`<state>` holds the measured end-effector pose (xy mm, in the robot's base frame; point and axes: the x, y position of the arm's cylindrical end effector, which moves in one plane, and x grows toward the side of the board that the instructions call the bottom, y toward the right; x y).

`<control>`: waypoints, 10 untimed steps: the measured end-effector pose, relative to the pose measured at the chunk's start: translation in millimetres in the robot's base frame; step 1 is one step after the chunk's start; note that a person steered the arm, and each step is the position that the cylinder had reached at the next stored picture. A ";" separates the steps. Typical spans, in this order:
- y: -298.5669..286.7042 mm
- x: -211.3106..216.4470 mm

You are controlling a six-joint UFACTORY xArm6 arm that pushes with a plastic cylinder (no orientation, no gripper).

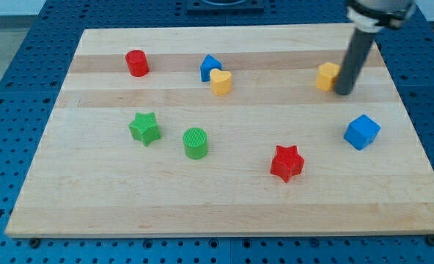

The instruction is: Move the yellow hexagon into the yellow heart

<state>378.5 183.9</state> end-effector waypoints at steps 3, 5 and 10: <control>50.0 -44.1; -112.6 -14.6; -133.3 -0.7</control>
<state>377.8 50.6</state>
